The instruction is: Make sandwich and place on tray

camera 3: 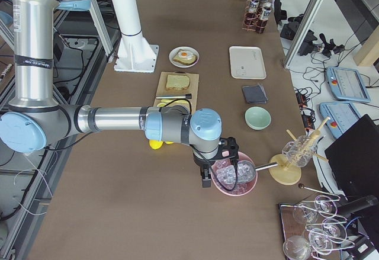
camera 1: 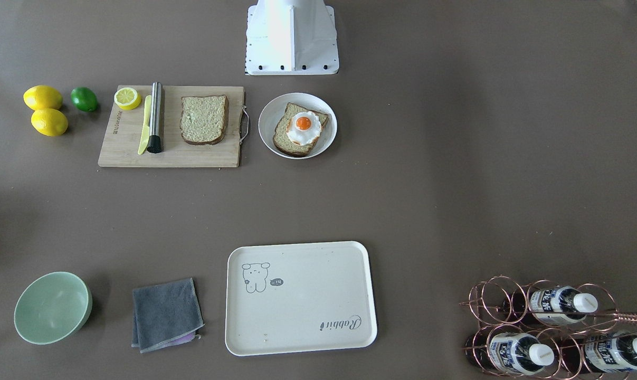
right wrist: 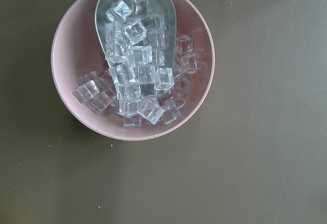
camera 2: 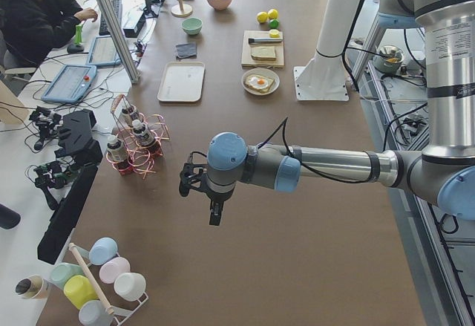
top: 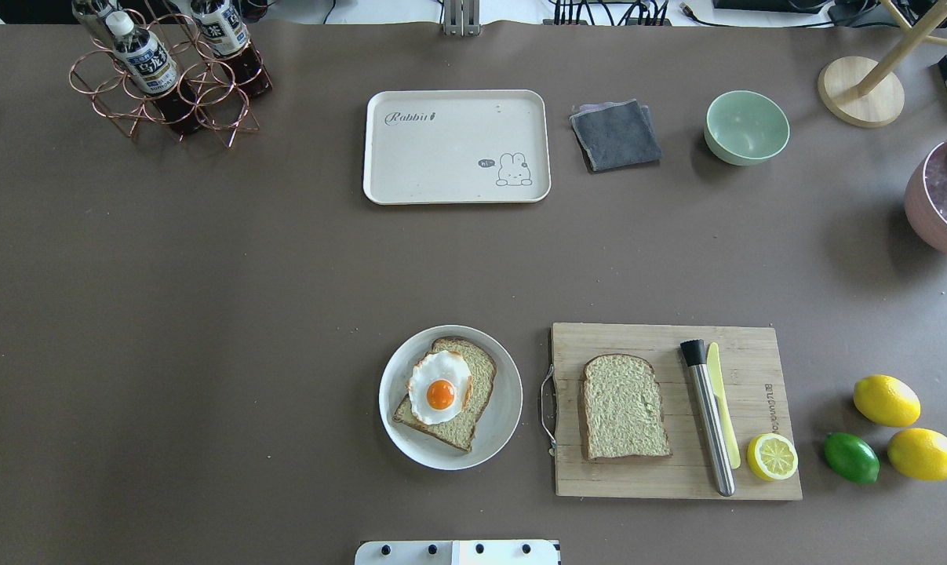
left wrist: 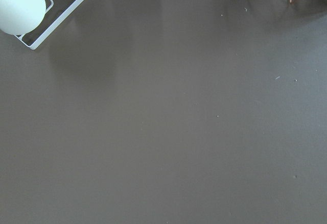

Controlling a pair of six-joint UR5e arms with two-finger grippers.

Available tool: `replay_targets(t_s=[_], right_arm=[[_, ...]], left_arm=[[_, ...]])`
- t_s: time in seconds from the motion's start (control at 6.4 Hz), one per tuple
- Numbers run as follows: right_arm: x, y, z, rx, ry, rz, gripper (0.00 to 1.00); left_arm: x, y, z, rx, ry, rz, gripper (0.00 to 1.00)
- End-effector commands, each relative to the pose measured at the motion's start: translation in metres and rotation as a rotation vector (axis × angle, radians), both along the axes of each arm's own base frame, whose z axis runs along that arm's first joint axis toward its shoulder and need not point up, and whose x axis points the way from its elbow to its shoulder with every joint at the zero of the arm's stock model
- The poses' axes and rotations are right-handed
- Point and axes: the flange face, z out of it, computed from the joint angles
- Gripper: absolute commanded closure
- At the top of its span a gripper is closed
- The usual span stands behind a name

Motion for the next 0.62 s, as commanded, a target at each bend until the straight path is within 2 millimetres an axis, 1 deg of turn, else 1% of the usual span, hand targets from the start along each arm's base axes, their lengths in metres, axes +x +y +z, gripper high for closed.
replay_targets(t_s=[0.0, 0.47], right_arm=[[-0.0001, 0.0007, 0.0007, -0.002, 0.0, 0.0, 0.0], [0.0, 0.0003, -0.0038, 0.008, 0.001, 0.0, 0.0]], left_arm=[[0.0003, 0.0002, -0.0001, 0.001, 0.001, 0.001, 0.02], [0.0009, 0.0005, -0.0016, 0.048, -0.001, 0.004, 0.02]])
